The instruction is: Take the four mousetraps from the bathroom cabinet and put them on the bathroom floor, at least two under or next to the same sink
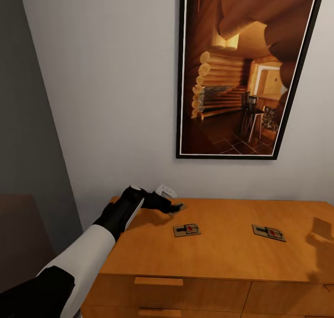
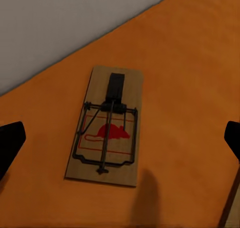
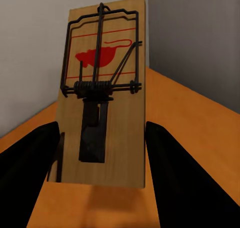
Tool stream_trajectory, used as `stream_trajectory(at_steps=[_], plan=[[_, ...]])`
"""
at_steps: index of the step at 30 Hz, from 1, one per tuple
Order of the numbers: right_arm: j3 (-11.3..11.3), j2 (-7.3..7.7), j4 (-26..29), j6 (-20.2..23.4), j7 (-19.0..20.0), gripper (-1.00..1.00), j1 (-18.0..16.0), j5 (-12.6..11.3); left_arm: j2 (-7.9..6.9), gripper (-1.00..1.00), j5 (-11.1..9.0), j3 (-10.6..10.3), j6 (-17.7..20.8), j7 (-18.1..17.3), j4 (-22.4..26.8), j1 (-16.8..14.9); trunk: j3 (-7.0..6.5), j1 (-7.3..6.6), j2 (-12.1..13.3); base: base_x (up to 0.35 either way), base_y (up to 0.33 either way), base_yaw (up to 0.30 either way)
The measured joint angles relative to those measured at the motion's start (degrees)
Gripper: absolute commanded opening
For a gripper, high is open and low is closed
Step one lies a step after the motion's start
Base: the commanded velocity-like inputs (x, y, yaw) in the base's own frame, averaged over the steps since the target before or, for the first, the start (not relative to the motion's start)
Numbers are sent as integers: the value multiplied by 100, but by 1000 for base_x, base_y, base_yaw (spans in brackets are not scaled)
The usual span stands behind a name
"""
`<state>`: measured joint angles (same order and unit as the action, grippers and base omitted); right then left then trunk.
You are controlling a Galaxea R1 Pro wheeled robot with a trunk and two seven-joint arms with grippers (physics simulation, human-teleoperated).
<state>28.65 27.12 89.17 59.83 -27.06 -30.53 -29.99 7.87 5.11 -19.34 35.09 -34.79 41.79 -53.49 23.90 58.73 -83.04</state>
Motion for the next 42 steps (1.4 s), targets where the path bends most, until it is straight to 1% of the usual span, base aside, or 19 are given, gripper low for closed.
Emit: stream_trajectory(at_steps=[6,8,12,15,21,36,42], plan=[[-7,-6,-4,0,0,-100,0,0,-1,100,8,10,1,8,-125,0,0,0,0,0,0,0],[-8,-7,-5,0,0,-100,0,0,0,100,10,10,1,74,-149,0,0,0,0,0,0,0],[-8,-5,-6,0,0,-100,0,0,7,100,-2,10,-15,485,-323,0,0,0,0,0,0,0],[-7,-6,-8,0,0,-100,0,0,6,100,-8,15,-40,600,-430,0,0,0,0,0,0,0],[-9,-7,-9,0,-7,-100,0,1,11,100,-11,17,-69,665,-494,0,0,0,0,0,0,0],[-9,-7,-15,0,-35,-100,0,1,26,100,11,-10,-78,686,-399,0,0,0,0,1,0,0],[-9,-7,-17,0,-43,-100,0,0,35,100,18,-20,-78,690,-390,0,0,-2,-1,153,0,0]])
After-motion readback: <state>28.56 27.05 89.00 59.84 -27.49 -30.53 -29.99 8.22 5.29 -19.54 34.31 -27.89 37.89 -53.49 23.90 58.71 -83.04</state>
